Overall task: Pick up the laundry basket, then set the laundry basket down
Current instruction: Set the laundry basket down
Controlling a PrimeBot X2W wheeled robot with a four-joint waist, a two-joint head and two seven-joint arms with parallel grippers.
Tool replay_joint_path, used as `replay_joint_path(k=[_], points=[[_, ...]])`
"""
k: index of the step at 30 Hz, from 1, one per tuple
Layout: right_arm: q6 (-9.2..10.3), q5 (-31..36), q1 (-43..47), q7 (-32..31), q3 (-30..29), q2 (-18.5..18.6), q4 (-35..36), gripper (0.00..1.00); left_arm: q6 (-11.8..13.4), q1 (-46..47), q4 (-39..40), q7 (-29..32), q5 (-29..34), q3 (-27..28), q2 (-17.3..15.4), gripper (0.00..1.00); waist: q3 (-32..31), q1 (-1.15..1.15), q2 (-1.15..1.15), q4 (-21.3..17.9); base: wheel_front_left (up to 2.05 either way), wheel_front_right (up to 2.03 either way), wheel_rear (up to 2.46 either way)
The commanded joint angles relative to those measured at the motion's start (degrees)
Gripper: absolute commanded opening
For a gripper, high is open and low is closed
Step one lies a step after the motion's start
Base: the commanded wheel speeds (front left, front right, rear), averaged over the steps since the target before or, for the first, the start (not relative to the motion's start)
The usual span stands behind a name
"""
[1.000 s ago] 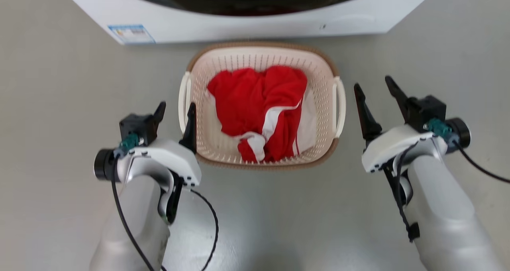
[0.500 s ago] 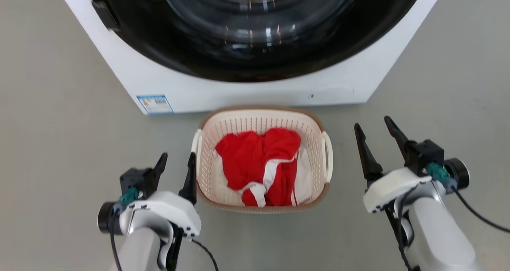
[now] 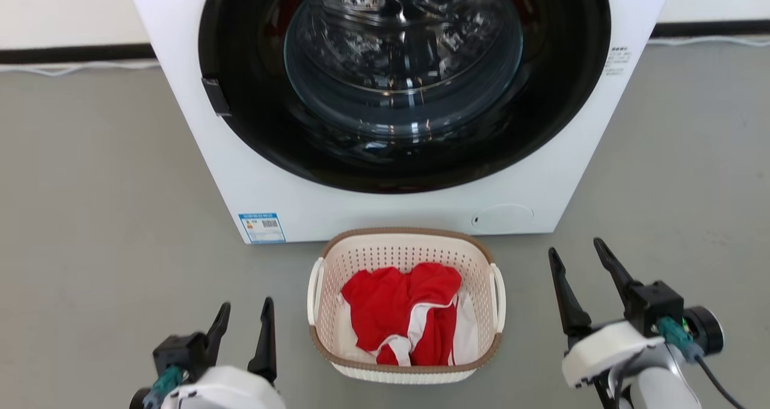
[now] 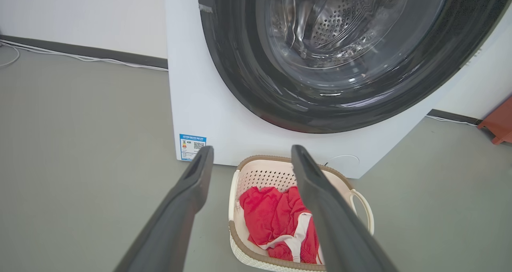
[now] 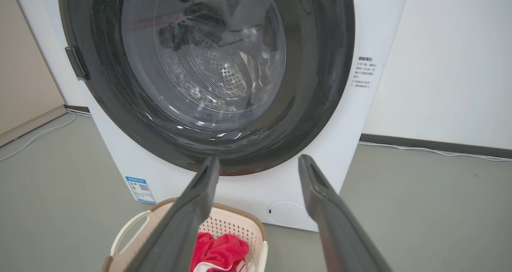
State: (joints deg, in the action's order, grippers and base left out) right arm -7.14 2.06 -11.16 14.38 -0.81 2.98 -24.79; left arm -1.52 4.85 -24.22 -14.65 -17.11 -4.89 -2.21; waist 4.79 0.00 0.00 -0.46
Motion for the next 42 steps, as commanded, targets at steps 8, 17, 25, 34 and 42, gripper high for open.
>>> replay_joint_path(k=[8, 17, 25, 34, 42], points=[[-0.35, 0.4, 4.4, 0.6, -0.1, -0.1, 6.2, 1.00, 0.9, -4.0, 6.0, -0.3, 0.8, 3.8, -0.7, 1.00, -2.9, 0.00, 0.00, 0.1, 0.00, 0.00, 0.00], [-0.35, 0.9, 8.7, 0.6, -1.8, -0.1, 7.9, 1.00, 0.8, -6.3, 8.4, -0.3, 1.4, 4.6, -0.7, 1.00, -4.1, 0.00, 0.00, 0.8, 0.00, 0.00, 0.00], [-0.35, 0.4, 9.6, 0.6, -2.2, -0.1, 8.1, 1.00, 1.0, -6.6, 9.0, -0.3, 1.3, 4.4, -0.7, 1.00, -4.3, 0.00, 0.00, 1.3, 0.00, 0.00, 0.00], [-0.35, 0.1, 9.4, 0.6, -1.9, -0.1, 7.8, 1.00, 1.4, -6.8, 9.1, -0.3, 0.7, 4.0, -0.7, 1.00, -4.3, 0.00, 0.00, 1.4, 0.00, 0.00, 0.00], [-0.35, 0.7, 8.1, 0.6, -2.3, -0.1, 7.3, 1.00, 1.5, -5.7, 9.6, -0.3, 0.2, 3.0, -0.7, 1.00, -1.9, 0.00, 0.00, 2.0, 0.00, 0.00, 0.00]])
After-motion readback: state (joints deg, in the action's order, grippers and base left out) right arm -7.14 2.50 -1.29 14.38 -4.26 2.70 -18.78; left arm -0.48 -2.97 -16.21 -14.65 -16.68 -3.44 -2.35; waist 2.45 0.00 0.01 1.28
